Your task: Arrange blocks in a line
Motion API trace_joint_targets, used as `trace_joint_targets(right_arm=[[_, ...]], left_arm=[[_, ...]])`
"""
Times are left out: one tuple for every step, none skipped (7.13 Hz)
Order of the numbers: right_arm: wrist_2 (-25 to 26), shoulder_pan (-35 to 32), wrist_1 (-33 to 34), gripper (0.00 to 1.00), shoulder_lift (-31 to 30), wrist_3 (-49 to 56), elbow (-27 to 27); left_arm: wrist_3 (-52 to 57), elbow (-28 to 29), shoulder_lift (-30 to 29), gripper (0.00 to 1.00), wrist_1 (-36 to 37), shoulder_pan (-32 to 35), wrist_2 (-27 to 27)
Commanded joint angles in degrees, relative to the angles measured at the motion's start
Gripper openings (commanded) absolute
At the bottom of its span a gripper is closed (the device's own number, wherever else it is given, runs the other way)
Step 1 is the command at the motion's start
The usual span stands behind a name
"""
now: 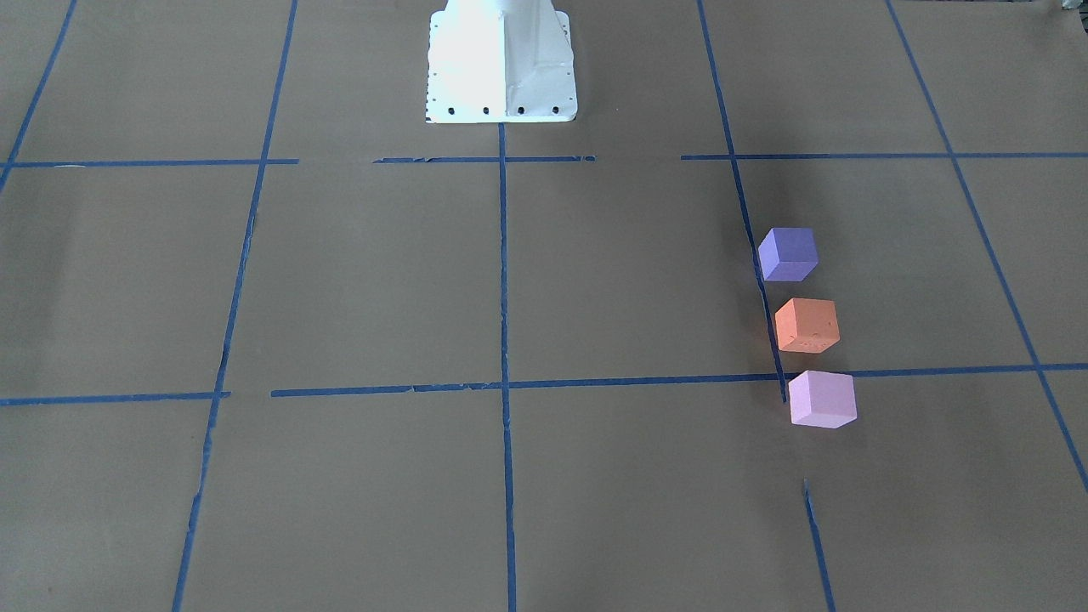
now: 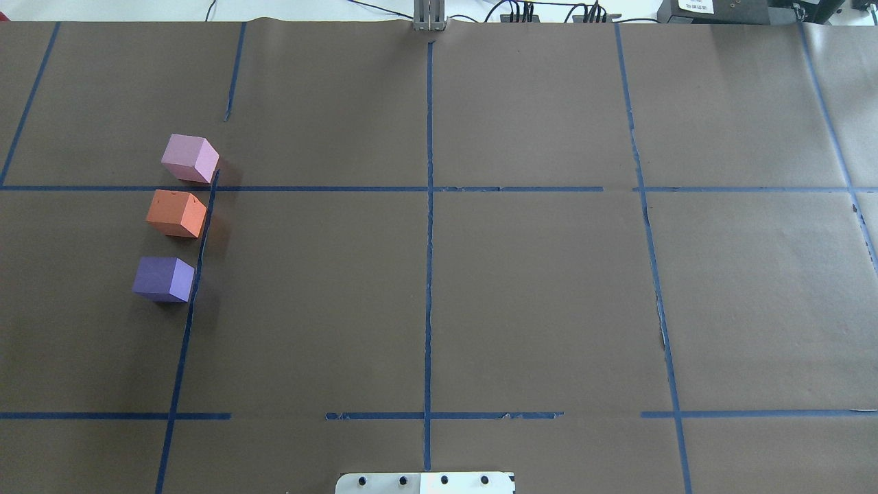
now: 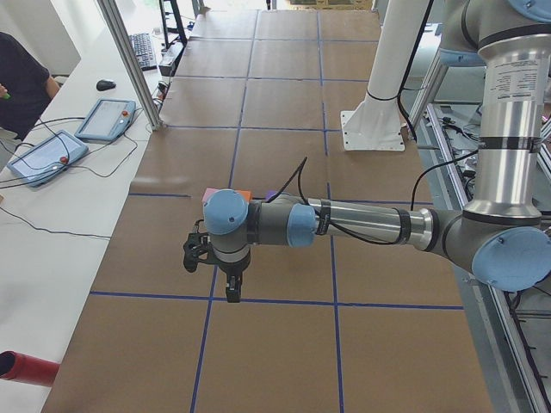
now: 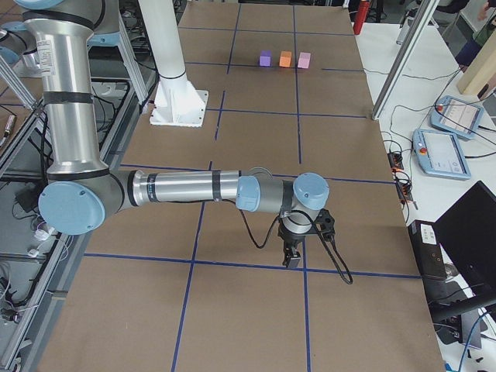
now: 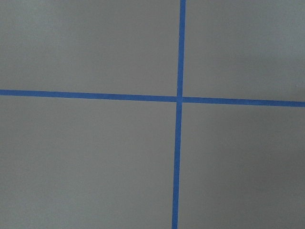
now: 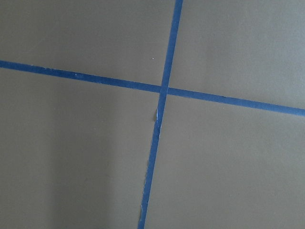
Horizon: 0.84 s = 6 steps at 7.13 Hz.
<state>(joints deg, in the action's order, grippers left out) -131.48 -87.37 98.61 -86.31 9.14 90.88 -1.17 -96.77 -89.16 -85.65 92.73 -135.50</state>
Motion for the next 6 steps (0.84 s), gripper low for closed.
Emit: trace_joint_targets(right_arm=[[0.0, 0.0, 0.0, 1.0, 0.0, 0.0, 0.0], [0.0, 0.0, 0.0, 1.0, 0.0, 0.0, 0.0], [0.0, 0.0, 0.0, 1.0, 0.0, 0.0, 0.0], [0.0, 0.0, 0.0, 1.0, 0.0, 0.0, 0.0], [0.0, 0.0, 0.0, 1.0, 0.0, 0.0, 0.0], [0.0, 0.0, 0.0, 1.0, 0.0, 0.0, 0.0]], left_arm=[[0.2, 0.1, 0.0, 1.0, -0.4, 0.0, 0.0], [0.5, 0.3, 0.5, 1.0, -0.7, 0.0, -0.1], [0.5, 0.1, 0.8, 1.0, -0.6, 0.2, -0.1], [0.6, 0.3, 0.8, 1.0, -0.8, 0.2, -0.1], [0.5, 0.3, 0.7, 1.0, -1.0, 0.2, -0.1], [0.1, 0.2, 0.4, 1.0, -1.6, 0.2, -0.2]])
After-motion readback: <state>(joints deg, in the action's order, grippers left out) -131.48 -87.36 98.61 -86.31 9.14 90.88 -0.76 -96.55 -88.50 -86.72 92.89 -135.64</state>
